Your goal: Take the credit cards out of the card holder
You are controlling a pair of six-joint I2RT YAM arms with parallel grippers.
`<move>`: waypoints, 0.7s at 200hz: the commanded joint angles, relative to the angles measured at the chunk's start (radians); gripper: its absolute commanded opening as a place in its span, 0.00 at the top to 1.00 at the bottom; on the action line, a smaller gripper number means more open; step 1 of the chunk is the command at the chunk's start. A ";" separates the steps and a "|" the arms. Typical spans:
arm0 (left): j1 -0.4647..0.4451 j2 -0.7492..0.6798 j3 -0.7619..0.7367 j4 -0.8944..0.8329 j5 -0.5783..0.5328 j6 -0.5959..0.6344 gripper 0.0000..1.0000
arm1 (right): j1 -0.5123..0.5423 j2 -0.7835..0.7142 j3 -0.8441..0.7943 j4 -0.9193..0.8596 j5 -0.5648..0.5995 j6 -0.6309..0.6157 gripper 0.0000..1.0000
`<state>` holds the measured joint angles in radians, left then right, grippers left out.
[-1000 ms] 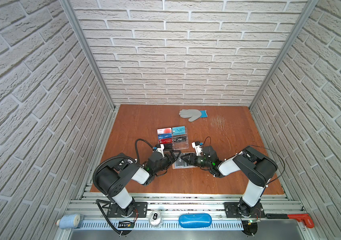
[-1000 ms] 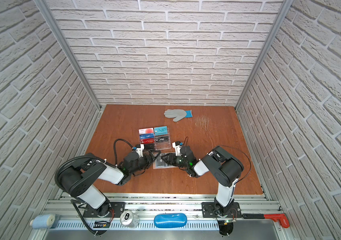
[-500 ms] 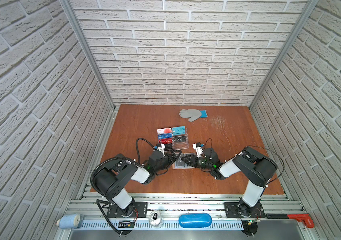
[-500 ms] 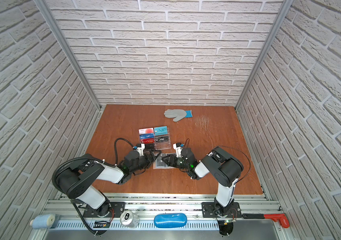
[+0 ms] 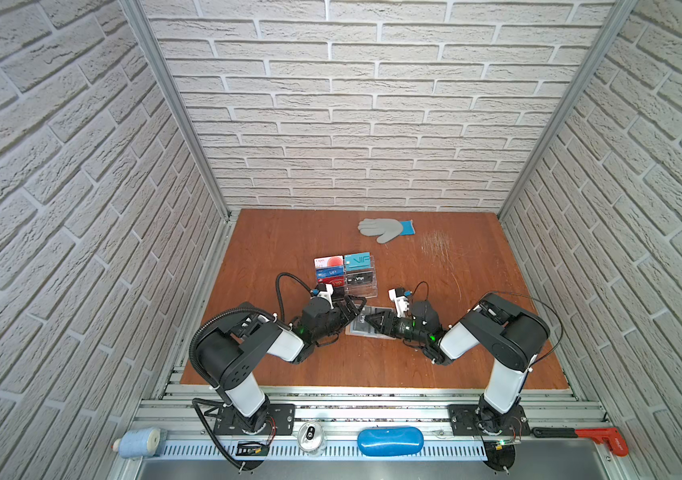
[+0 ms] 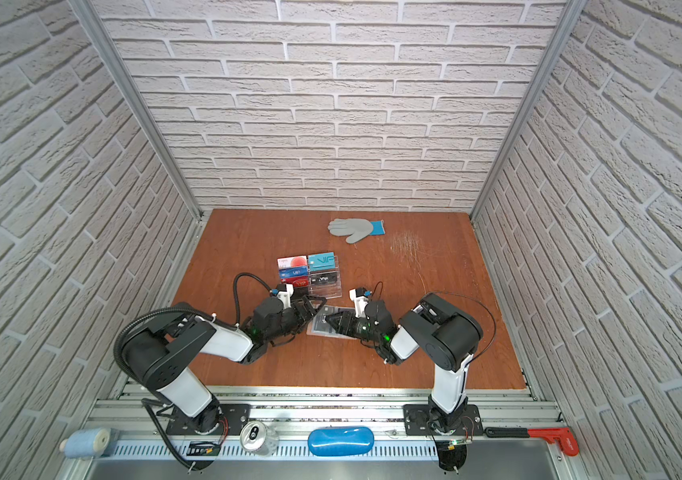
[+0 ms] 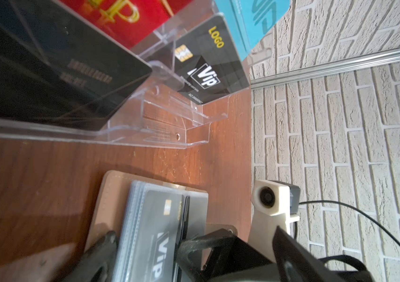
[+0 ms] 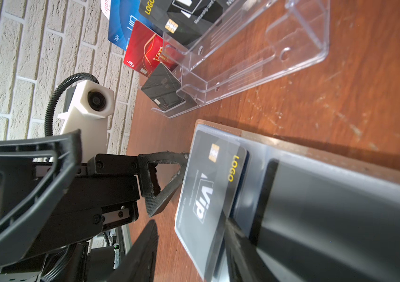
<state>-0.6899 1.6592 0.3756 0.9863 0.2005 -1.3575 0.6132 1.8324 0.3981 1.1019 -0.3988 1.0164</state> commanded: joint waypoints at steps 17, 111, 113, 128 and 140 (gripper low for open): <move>0.027 -0.068 0.011 -0.018 0.042 0.027 0.02 | 0.015 -0.097 -0.003 -0.153 0.079 -0.040 0.53; 0.037 -0.154 0.031 -0.114 0.080 0.055 0.02 | 0.043 -0.188 0.037 -0.345 0.136 -0.058 0.53; 0.036 -0.149 0.032 -0.110 0.080 0.055 0.02 | 0.045 -0.187 0.038 -0.347 0.137 -0.058 0.53; 0.024 -0.113 0.040 -0.082 0.085 0.044 0.02 | 0.048 -0.182 0.046 -0.352 0.141 -0.058 0.53; 0.019 -0.086 0.042 -0.051 0.086 0.036 0.02 | 0.049 -0.179 0.053 -0.359 0.143 -0.059 0.53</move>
<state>-0.6571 1.5257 0.3977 0.8513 0.2752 -1.3205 0.6514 1.6474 0.4236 0.7498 -0.2756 0.9623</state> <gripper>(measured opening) 0.982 0.470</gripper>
